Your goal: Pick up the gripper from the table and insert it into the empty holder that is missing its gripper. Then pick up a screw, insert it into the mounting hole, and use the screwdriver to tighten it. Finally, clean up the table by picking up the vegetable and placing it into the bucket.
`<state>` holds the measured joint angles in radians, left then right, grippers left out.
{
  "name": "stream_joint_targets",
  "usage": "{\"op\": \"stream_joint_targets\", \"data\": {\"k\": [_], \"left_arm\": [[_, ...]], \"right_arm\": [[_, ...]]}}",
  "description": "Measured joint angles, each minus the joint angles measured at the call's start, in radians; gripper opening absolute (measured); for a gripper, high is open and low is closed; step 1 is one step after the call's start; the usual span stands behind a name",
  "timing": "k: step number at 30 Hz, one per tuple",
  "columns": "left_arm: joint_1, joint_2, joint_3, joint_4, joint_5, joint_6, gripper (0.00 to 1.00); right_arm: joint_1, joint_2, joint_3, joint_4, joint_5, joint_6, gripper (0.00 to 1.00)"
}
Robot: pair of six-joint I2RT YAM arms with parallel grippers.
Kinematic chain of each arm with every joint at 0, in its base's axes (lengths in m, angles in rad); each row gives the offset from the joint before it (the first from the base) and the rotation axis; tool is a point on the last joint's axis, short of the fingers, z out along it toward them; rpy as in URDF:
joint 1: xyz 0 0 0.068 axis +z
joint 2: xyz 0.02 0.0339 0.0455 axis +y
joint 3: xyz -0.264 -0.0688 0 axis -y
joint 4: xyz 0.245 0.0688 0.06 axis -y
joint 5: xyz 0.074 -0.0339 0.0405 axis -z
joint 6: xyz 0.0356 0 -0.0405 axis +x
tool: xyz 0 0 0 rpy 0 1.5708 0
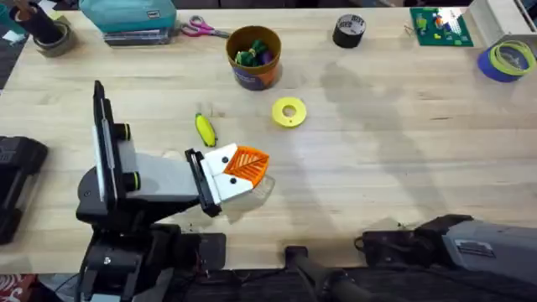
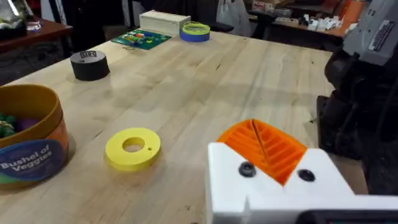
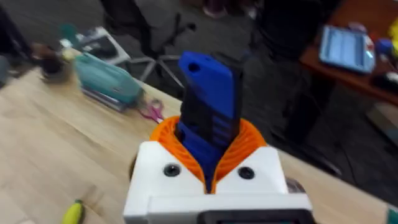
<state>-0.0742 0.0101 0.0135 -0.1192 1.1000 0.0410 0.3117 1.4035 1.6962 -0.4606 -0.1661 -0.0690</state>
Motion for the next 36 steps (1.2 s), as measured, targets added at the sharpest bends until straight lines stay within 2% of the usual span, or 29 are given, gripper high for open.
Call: {"op": "stream_joint_targets", "data": {"k": [7,16,21,30,36], "left_arm": [[0.0,0.0,0.0,0.0,0.0,0.0,0.004],[0.0,0.0,0.0,0.0,0.0,0.0,0.004],[0.0,0.0,0.0,0.0,0.0,0.0,0.004],[0.0,0.0,0.0,0.0,0.0,0.0,0.004],[0.0,0.0,0.0,0.0,0.0,0.0,0.004]], "right_arm": [[0.094,-0.002,-0.012,0.19,-0.13,0.014,0.022],[0.157,-0.003,-0.098,0.435,-0.45,0.068,0.022],[0.208,-0.003,-0.106,0.507,-0.589,0.099,0.021],[0.322,-0.003,-0.108,0.582,-0.738,0.134,0.021],[0.334,-0.004,-0.108,0.593,-0.764,0.157,0.021]]}}
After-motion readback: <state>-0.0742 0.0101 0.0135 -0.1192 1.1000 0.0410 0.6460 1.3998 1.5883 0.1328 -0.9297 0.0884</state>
